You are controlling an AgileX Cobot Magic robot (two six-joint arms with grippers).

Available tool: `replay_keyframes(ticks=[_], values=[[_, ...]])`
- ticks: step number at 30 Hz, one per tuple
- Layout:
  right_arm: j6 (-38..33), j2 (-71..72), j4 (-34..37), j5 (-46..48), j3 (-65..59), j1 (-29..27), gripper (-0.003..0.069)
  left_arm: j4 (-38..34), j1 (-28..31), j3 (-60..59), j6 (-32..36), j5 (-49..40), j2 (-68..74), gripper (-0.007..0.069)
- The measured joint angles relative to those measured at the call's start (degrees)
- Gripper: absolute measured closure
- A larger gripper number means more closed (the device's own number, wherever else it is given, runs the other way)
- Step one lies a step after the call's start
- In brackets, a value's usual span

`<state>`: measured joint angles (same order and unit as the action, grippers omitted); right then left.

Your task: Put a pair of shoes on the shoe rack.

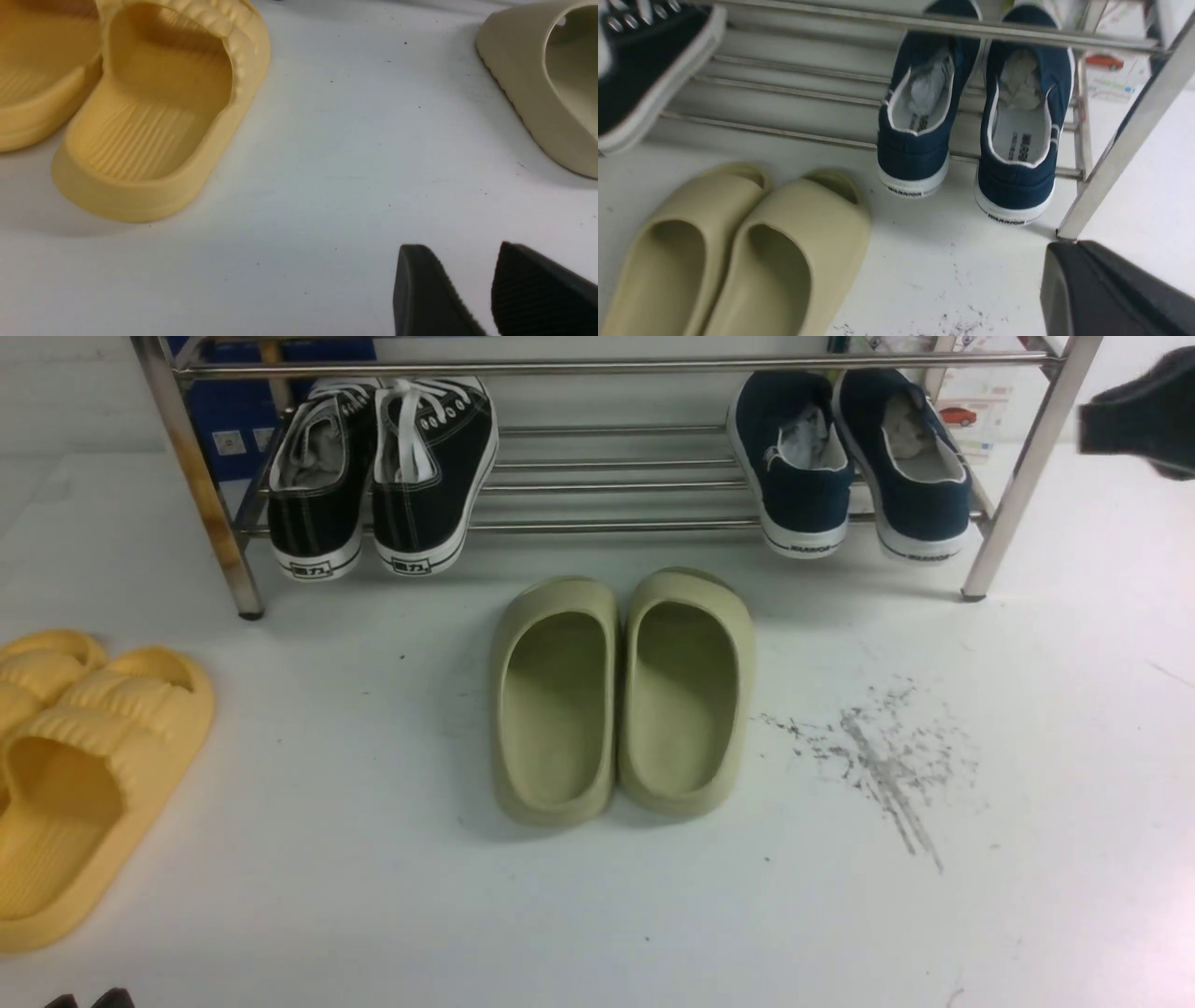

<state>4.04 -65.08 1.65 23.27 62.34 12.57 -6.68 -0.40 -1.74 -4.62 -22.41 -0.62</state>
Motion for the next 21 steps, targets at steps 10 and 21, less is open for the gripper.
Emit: replay_keyframes(ticks=[10,21], values=[[-0.05,24.0,1.52,-0.88,-11.87,0.0,0.0643,0.0,0.0,0.0,0.0,0.0,0.0,0.0386],[-0.05,24.99,2.5,9.33,-11.87,0.0,0.0631,0.0,0.0,0.0,0.0,0.0,0.0,0.0386]])
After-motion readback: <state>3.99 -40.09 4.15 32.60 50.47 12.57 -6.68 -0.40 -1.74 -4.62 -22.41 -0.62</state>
